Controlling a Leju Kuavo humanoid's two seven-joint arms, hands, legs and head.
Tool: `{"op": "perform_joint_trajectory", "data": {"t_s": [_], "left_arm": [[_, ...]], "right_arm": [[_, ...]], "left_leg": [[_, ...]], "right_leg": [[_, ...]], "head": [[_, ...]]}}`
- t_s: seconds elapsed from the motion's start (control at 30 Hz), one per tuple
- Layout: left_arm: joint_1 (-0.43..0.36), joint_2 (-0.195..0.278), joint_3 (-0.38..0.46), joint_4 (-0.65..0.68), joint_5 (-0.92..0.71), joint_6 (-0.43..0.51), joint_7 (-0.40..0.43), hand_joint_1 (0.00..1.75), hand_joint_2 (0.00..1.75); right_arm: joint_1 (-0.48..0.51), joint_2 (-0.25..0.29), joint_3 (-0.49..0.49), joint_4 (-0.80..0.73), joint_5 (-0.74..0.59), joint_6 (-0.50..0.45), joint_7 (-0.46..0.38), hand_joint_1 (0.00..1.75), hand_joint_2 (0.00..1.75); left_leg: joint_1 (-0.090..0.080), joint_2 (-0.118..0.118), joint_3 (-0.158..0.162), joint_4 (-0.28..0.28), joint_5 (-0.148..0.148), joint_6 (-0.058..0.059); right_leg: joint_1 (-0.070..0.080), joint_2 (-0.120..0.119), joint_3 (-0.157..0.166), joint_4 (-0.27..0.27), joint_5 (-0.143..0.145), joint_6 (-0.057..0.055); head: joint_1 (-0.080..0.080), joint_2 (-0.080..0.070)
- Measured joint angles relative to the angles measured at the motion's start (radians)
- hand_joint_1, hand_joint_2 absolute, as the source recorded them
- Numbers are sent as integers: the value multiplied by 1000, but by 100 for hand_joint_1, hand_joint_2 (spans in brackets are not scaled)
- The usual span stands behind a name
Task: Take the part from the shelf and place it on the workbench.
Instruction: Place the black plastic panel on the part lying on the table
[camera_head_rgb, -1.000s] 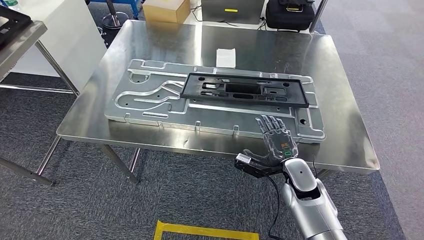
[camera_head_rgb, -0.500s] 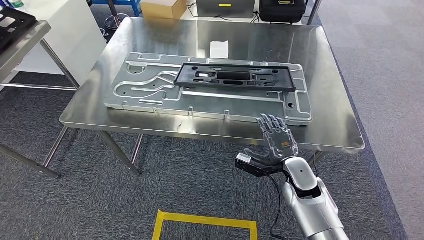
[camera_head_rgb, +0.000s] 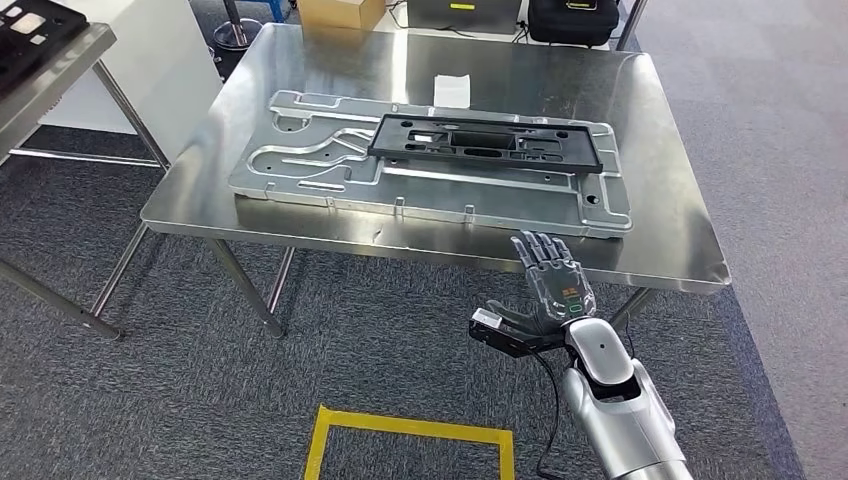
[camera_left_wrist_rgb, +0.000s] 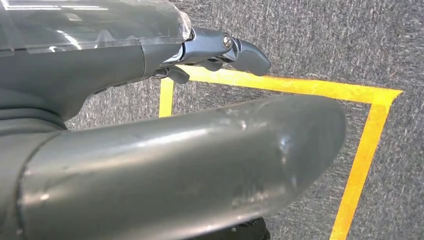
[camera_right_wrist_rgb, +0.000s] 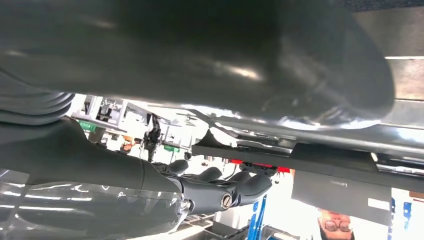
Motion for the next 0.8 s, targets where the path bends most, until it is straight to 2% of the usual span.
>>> {"op": "perform_joint_trajectory", "data": {"t_s": [0.03,0.07,0.13,0.2,0.27,0.33,0.37,0.4,0.43,0.5,0.57,0.63,0.7,0.73,0.77,0.8], "left_arm": [[0,-1,0,0,0,0,0,0,0],[-1,-1,0,0,0,0,0,0,0],[-1,-1,0,0,0,0,0,0,0],[0,-1,0,0,0,0,0,0,0],[0,-1,0,0,0,0,0,0,0],[1,-1,0,1,0,0,0,0,0],[2,-1,0,1,0,0,0,0,0],[2,-1,0,1,0,0,0,0,0],[2,-1,0,1,0,0,0,0,0],[2,0,0,1,0,0,0,0,0],[2,-1,3,1,12,5,9,0,0],[7,-8,18,0,36,18,25,0,0],[21,-22,40,-2,50,29,33,0,0],[31,-28,50,-4,51,31,33,0,0],[39,-34,59,-6,50,33,32,0,0],[45,-39,67,-8,48,33,32,0,0]], "right_arm": [[-1,0,0,0,0,0,0,0,0],[-2,0,0,0,0,0,0,0,0],[-3,0,-1,-1,0,0,0,0,0],[-3,0,-1,-1,0,0,0,0,0],[-3,1,-1,-2,0,0,0,0,0],[-2,1,-1,-2,0,0,0,0,0],[-1,1,-1,-1,0,0,0,0,0],[0,1,-1,-1,0,0,0,0,0],[1,1,-1,-1,0,0,0,0,0],[1,1,-1,-1,-1,0,0,0,0],[18,13,-8,-15,-25,-4,-1,0,0],[122,67,-37,-86,-67,-43,-22,0,0],[322,155,-64,-214,-74,-144,-78,0,0],[425,199,-68,-274,-64,-194,-106,0,0],[513,233,-69,-320,-56,-224,-125,0,0],[576,260,-72,-354,-51,-232,-134,0,0]], "left_leg": [[-1,0,-2,1,2,-4],[-2,0,-3,1,5,-10],[-3,0,-6,-2,13,-23],[-4,-2,-14,11,0,-35],[-1,-3,-52,97,-59,-45],[2,-2,-106,234,-126,-52],[3,-2,-122,278,-137,-54],[3,-2,-120,285,-129,-55],[3,-2,-99,252,-104,-54],[3,-3,-26,121,-49,-47],[-1,-5,25,28,-25,-37],[-4,-11,37,7,-24,-30],[2,-18,42,-5,-21,-19],[5,-19,41,-10,-17,-13],[8,-18,37,-15,-13,-6],[7,-14,30,-15,-9,-2]], "right_leg": [[3,0,31,-55,13,-5],[6,0,46,-85,16,-10],[7,0,45,-99,18,-18],[1,-2,44,-111,29,-29],[-3,-6,41,-118,38,-39],[-2,-7,32,-115,41,-42],[-1,-7,28,-111,42,-43],[-1,-7,25,-107,42,-43],[-1,-7,23,-103,41,-42],[-1,-6,20,-95,39,-37],[1,-5,17,-91,40,-29],[3,-9,20,-94,42,-21],[6,-14,27,-95,31,-12],[6,-12,23,-79,9,-7],[6,-8,9,-43,-26,-3],[3,-3,-17,17,-71,-1]], "head": [[0,0],[0,0],[-1,0],[-3,0],[-7,0],[-10,0],[-10,0],[-10,0],[-10,0],[-10,0],[-9,0],[-9,0],[-7,0],[-5,0],[-3,0],[-1,0]]}}
